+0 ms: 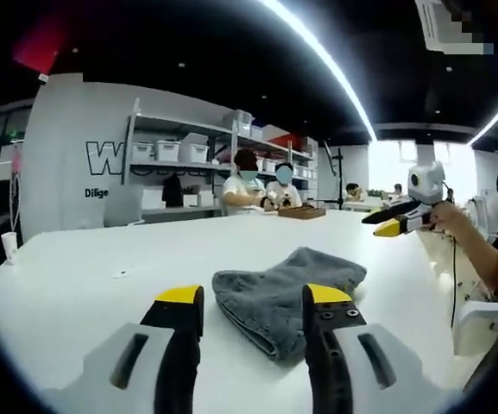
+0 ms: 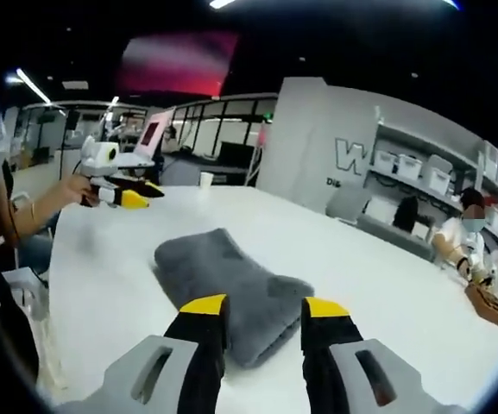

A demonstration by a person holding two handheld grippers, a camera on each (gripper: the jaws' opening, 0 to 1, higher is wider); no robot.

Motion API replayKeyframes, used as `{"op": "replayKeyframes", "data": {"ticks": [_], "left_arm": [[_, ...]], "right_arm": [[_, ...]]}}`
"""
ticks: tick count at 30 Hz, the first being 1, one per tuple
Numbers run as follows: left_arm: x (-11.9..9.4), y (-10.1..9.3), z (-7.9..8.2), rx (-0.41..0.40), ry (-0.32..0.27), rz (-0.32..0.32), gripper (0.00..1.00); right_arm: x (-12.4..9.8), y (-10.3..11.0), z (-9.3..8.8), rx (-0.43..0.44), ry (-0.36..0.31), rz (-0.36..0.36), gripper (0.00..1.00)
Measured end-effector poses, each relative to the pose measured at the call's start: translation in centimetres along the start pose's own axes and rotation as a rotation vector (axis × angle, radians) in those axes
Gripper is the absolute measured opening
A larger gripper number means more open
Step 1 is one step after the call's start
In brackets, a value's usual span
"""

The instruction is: Open the folded towel by lifting each exposed corner and separating the folded layers until the towel lies flat within the target outline without major curled edges

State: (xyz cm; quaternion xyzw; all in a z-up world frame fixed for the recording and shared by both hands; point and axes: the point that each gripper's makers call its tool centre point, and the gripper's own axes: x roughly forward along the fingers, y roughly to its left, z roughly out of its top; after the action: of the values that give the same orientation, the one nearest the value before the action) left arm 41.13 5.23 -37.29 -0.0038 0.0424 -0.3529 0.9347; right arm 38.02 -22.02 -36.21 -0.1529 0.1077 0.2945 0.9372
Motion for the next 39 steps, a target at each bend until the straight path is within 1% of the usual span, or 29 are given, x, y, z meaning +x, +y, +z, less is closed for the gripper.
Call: {"op": "replayKeyframes", "data": {"ticks": [3, 5, 7, 10, 16, 19, 23, 24, 25, 26, 27, 30, 31, 33, 34, 39], "left_arm": [[0.9, 0.0, -0.9, 0.005, 0.03, -0.014, 0.44], [1.4, -0.1, -1.2, 0.004, 0.038, -0.023, 0.44], [1.7, -0.1, -1.2, -0.002, 0.038, -0.027, 0.44], [2.5, 0.1, -1.3, -0.018, 0.037, -0.031, 0.44], [3.3, 0.0, -1.6, -0.016, 0.046, -0.038, 0.44], [3.5, 0.1, -1.8, -0.011, 0.055, -0.035, 0.44], [4.0, 0.4, -2.4, -0.016, 0.07, -0.029, 0.43], [4.1, 0.5, -2.4, -0.016, 0.065, -0.024, 0.42], [4.2, 0.8, -2.2, -0.025, 0.047, -0.012, 0.4], [4.5, 1.3, -2.2, -0.073, 0.035, 0.008, 0.38], [4.6, 1.3, -2.2, -0.088, 0.03, 0.005, 0.37], [5.0, 0.7, -2.0, -0.145, 0.003, -0.046, 0.38], [5.1, 0.5, -2.1, -0.159, 0.005, -0.059, 0.37], [5.4, 0.6, -2.4, -0.155, 0.016, -0.054, 0.37], [5.5, 0.6, -2.6, -0.151, 0.021, -0.05, 0.37], [5.9, 0.4, -3.4, -0.149, 0.047, -0.052, 0.37]], "right_arm": [[0.2, -0.6, -0.1, 0.001, 0.006, -0.012, 0.29], [0.3, -0.7, -0.1, 0.002, 0.004, -0.013, 0.29], [0.4, -0.8, -0.1, 0.002, 0.005, -0.014, 0.28], [0.8, -1.1, -0.7, 0.007, 0.023, -0.019, 0.28], [1.5, -1.4, -1.1, 0.021, 0.026, -0.015, 0.28], [2.0, -1.7, -1.7, 0.004, 0.052, -0.026, 0.27], [2.6, -2.0, -1.7, 0.019, 0.048, -0.018, 0.27], [2.7, -2.0, -1.8, 0.021, 0.048, -0.018, 0.27], [2.9, -2.1, -1.9, 0.024, 0.049, -0.019, 0.27], [3.1, -2.1, -2.1, 0.028, 0.053, -0.021, 0.27], [3.2, -2.1, -2.2, 0.031, 0.055, -0.021, 0.27], [3.4, -2.1, -2.4, 0.038, 0.054, -0.016, 0.26], [3.6, -2.2, -2.5, 0.044, 0.054, -0.015, 0.26], [3.9, -2.5, -2.7, 0.051, 0.052, -0.015, 0.25], [4.1, -2.7, -2.9, 0.07, 0.059, -0.02, 0.25], [4.8, -2.8, -3.2, 0.075, 0.062, -0.014, 0.25]]}}
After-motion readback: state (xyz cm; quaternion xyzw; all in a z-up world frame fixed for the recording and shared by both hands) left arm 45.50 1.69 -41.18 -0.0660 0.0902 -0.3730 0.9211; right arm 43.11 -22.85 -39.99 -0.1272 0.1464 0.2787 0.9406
